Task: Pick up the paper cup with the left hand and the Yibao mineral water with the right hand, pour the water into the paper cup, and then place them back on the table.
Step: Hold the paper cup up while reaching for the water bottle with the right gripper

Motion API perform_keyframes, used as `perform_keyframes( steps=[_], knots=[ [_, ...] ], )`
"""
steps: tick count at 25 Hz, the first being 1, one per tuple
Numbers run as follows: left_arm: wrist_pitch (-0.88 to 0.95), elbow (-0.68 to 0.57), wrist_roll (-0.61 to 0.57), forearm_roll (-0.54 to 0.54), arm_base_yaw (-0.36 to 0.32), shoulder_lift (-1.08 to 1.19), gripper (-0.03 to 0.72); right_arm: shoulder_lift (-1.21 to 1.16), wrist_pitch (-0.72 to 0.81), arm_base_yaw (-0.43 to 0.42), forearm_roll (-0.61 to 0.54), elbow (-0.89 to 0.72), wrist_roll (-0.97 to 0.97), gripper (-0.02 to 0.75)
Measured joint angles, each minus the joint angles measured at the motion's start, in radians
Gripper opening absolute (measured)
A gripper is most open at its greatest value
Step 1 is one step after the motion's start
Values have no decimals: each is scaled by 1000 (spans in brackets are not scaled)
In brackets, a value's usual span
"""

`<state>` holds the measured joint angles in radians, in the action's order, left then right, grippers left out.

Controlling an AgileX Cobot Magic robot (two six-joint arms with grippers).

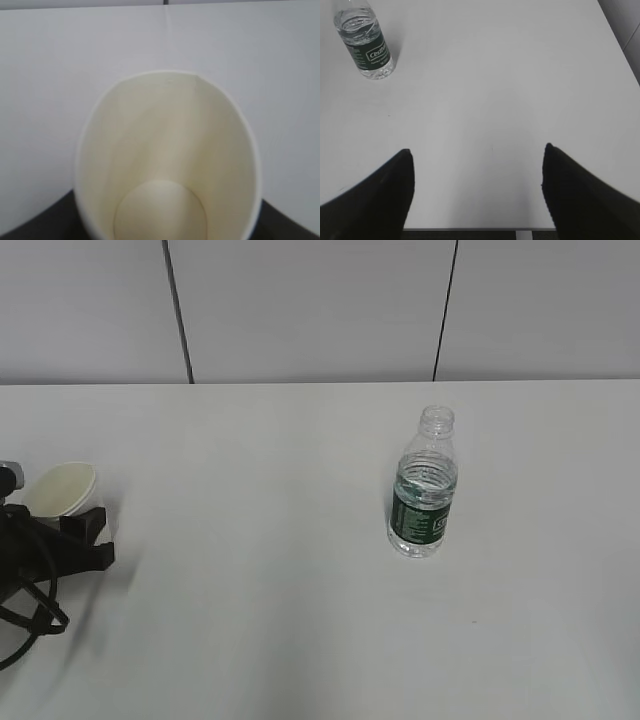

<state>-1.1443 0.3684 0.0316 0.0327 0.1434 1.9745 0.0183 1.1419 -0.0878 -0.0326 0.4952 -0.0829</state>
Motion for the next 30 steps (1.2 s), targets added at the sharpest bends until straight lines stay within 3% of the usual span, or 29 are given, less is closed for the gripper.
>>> perform_keyframes(
  steps=[10, 15, 24, 30],
  knots=[
    [7, 3, 72, 196, 0, -160, 406, 0, 0, 0, 0, 0, 0, 585],
    [72, 67, 131, 307, 3, -182, 406, 0, 0, 0, 0, 0, 0, 585],
    [242, 207, 166, 358, 142, -182, 411, 0, 0, 0, 0, 0, 0, 585],
    [301, 239, 172, 353, 175, -182, 412, 0, 0, 0, 0, 0, 0, 585]
  ],
)
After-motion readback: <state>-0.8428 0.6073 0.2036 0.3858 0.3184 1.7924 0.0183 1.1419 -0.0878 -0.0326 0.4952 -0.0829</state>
